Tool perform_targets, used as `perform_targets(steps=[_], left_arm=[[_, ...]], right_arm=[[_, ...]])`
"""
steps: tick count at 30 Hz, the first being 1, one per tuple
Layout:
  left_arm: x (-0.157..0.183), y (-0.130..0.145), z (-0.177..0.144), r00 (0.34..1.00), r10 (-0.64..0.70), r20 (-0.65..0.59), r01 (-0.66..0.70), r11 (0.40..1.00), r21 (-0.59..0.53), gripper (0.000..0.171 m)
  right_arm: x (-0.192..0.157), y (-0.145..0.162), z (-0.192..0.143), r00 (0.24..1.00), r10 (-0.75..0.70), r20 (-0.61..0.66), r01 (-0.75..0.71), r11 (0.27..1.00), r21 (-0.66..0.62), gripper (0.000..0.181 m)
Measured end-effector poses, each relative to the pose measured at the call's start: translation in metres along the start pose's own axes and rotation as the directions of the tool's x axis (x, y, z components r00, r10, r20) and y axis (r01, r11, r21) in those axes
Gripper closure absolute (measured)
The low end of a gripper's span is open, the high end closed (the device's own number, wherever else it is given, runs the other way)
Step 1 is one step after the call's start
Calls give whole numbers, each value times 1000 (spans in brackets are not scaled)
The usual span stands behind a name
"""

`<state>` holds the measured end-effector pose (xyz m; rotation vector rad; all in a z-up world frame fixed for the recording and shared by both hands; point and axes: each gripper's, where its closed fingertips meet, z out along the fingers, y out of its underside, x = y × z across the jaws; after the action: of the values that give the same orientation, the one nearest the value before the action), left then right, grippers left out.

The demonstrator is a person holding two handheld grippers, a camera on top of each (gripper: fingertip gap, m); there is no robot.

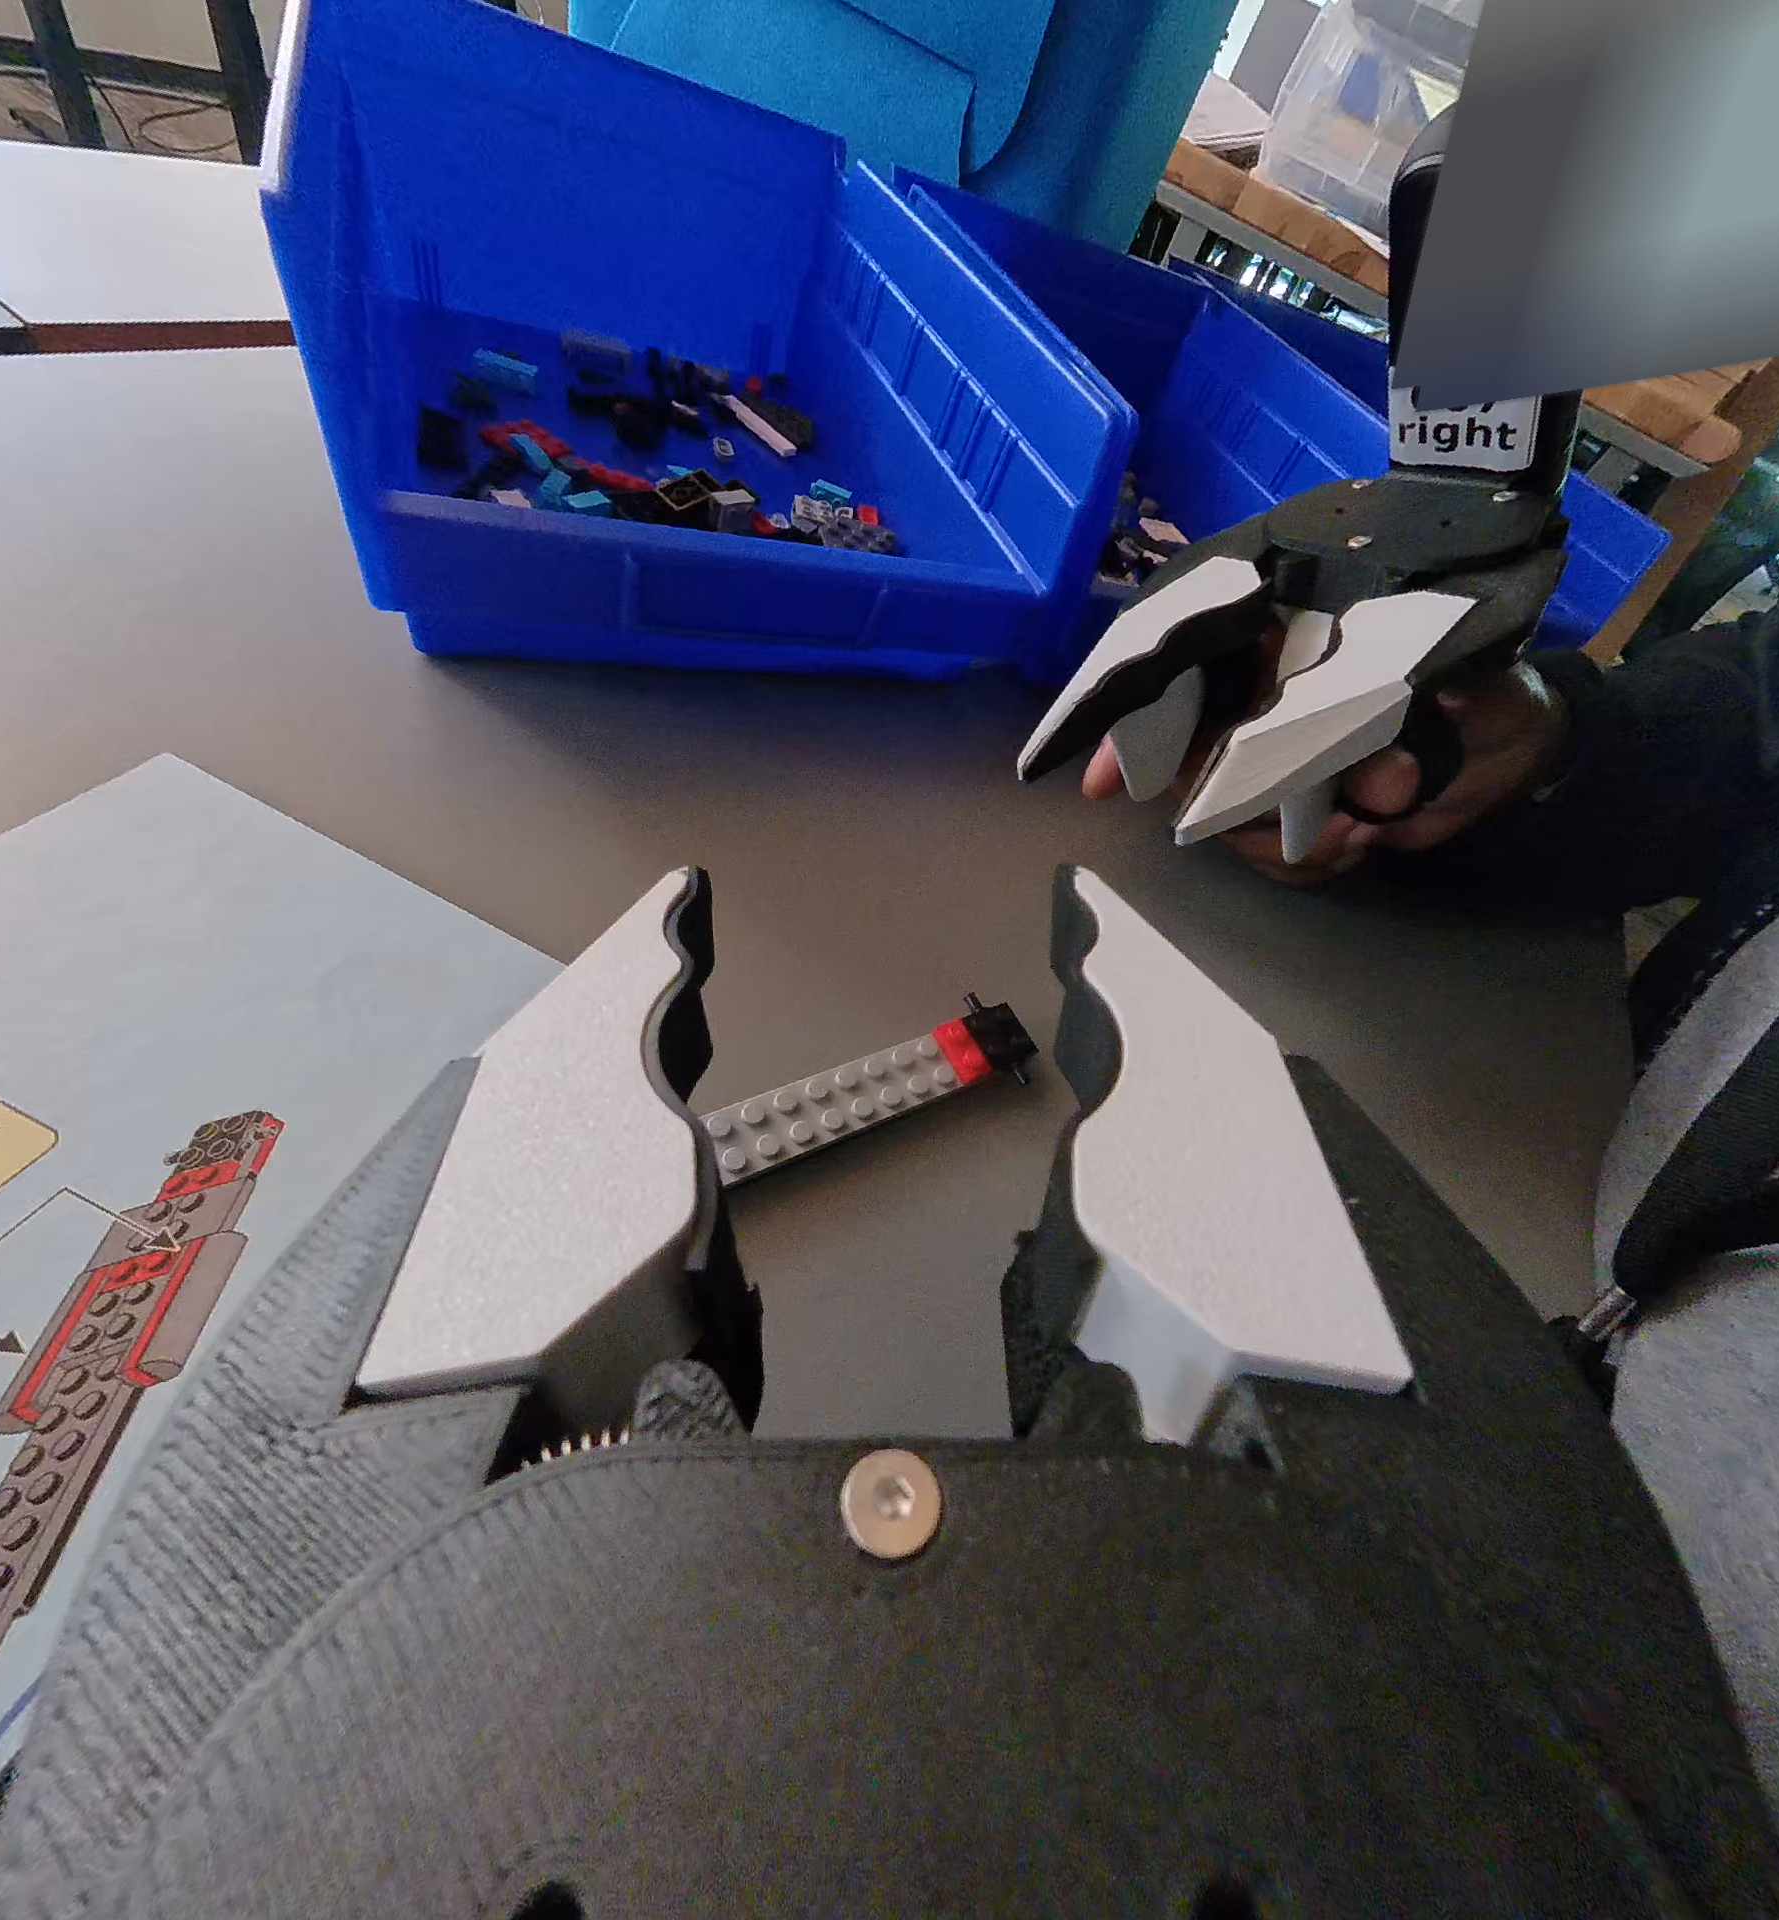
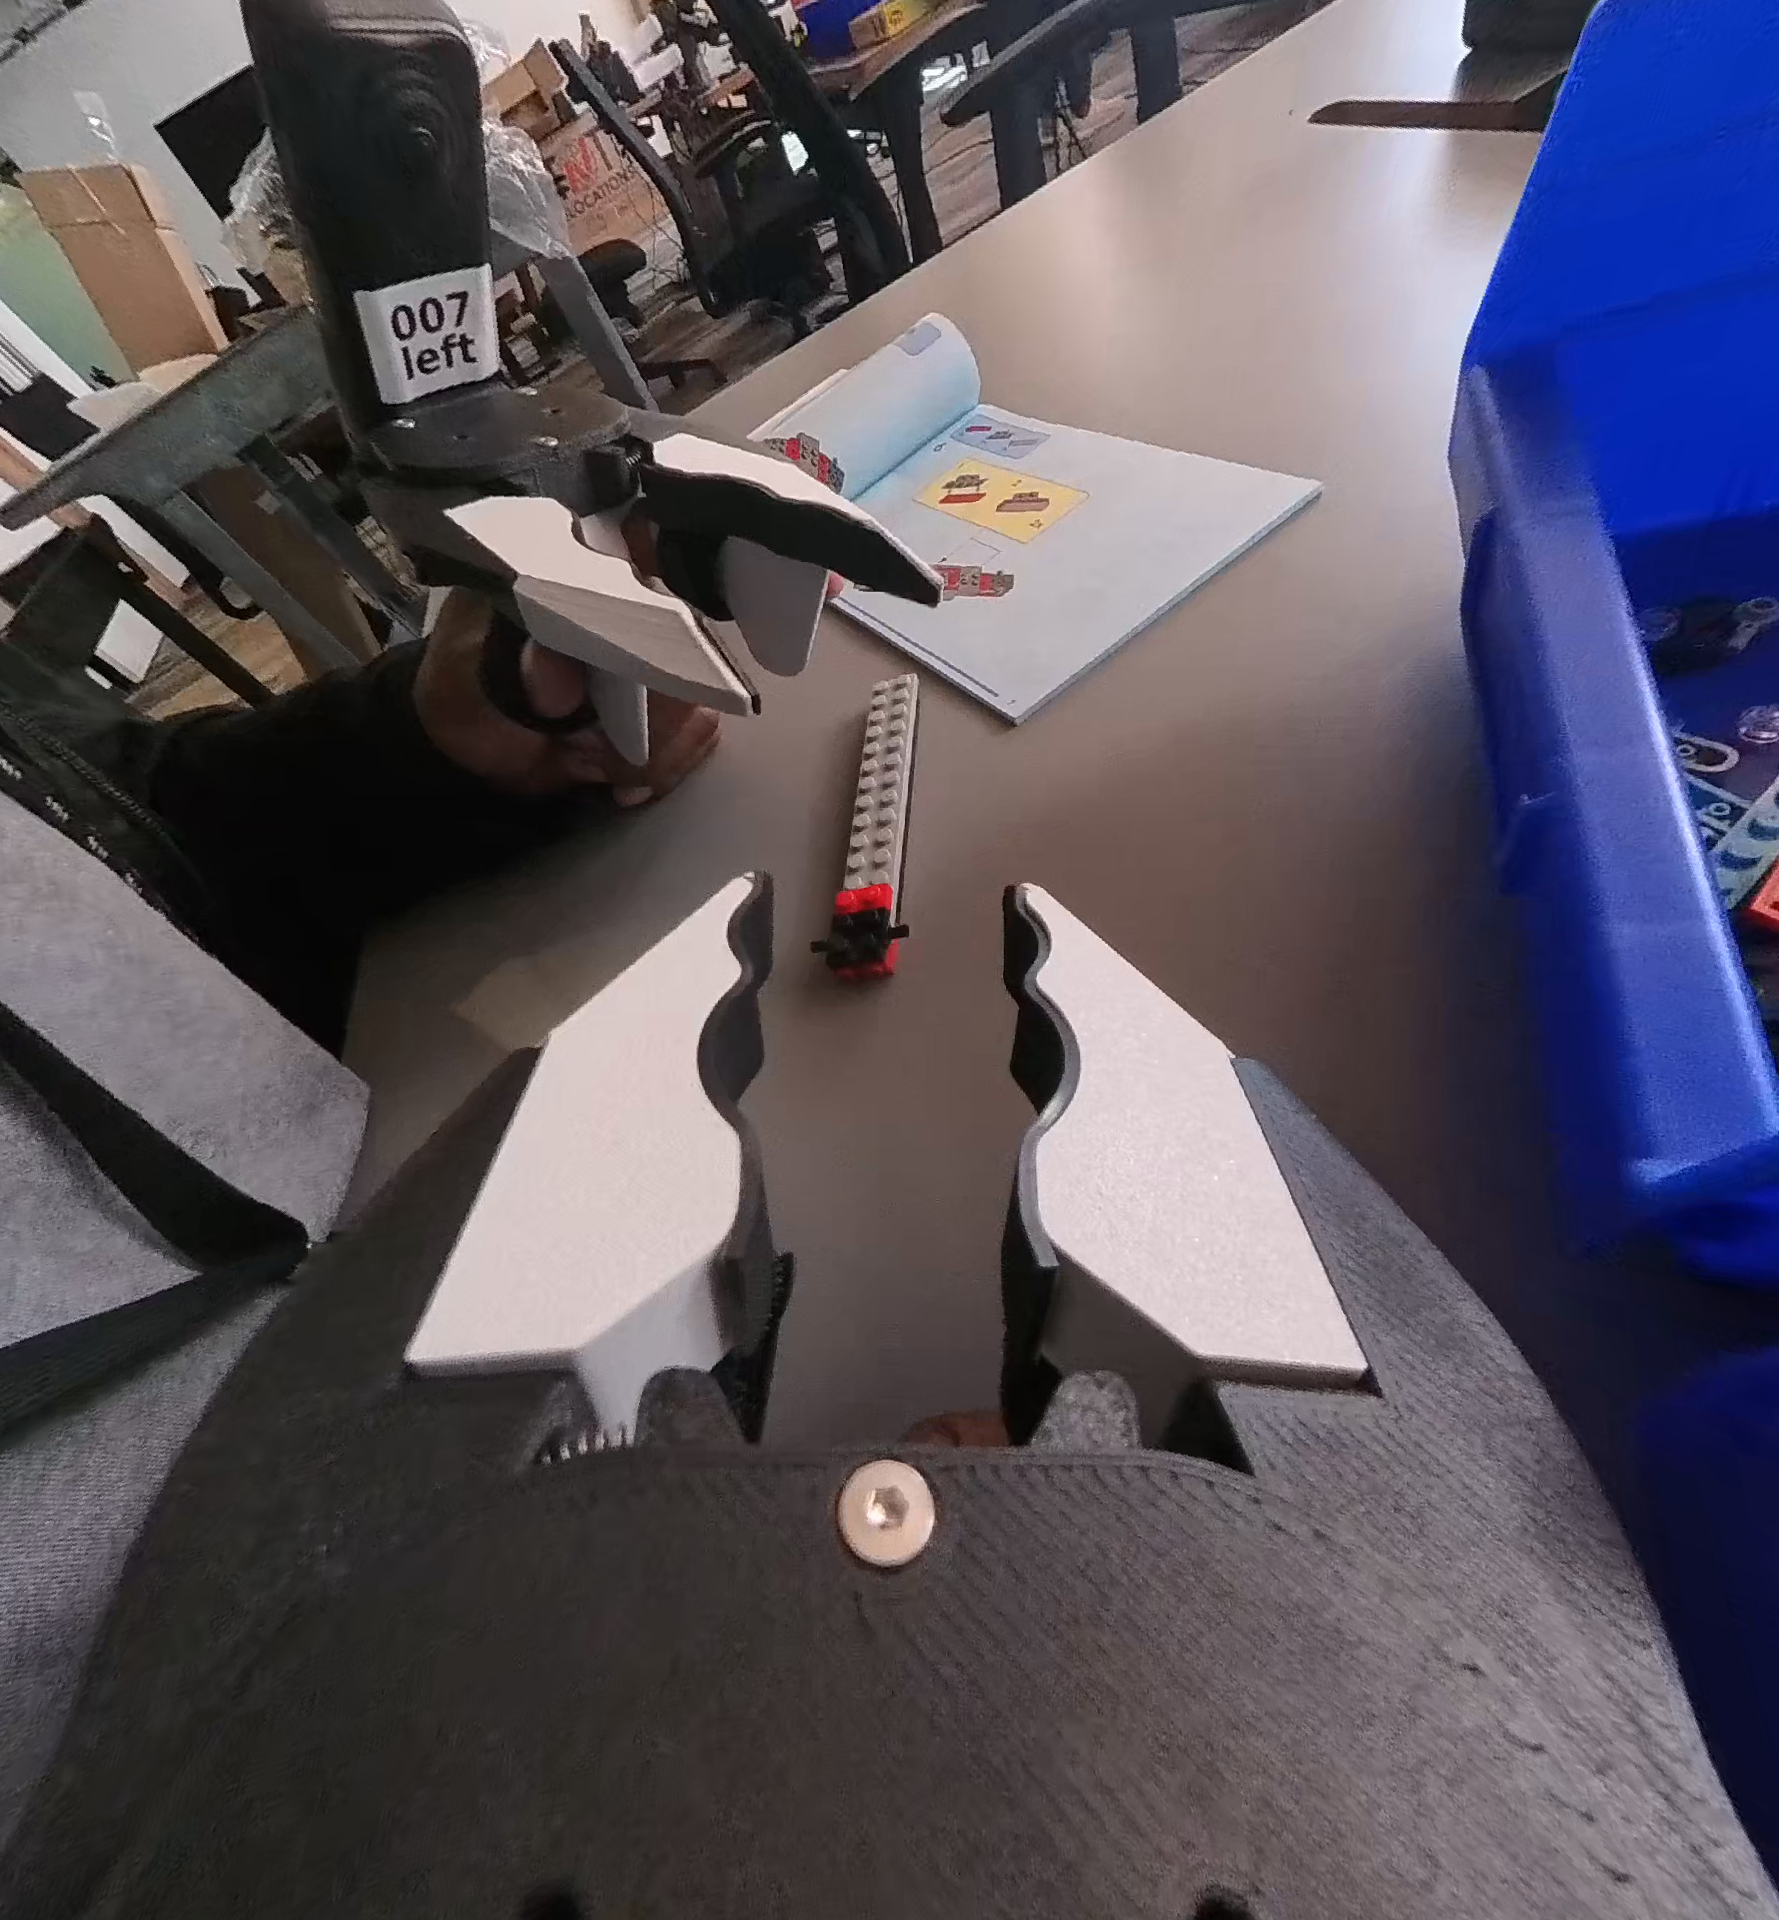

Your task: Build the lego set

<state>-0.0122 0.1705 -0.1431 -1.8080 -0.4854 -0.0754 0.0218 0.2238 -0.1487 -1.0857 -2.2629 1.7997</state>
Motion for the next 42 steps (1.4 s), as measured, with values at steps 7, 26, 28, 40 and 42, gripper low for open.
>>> perform_targets(steps=[7,26,28,40,42], left_arm=[[1,0,0,1000,27,16,-27,1000,0,107],[0,1,1,999,26,24,-26,1000,-6,107],[0,1,1,999,28,26,-28,1000,-8,107],[1,2,1,998,47,36,-46,999,-12,107],[1,1,1,997,57,43,-57,998,-10,107]], right_arm=[[-1,-1,-1,1000,-1,4,1,1000,10,134],[-1,-1,-7,1000,-1,-11,1,1000,31,134],[-2,0,-6,1000,-4,-6,4,1000,21,134],[-18,3,-2,995,-53,81,53,999,1,134],[-18,1,-3,996,-53,78,52,999,11,134]])
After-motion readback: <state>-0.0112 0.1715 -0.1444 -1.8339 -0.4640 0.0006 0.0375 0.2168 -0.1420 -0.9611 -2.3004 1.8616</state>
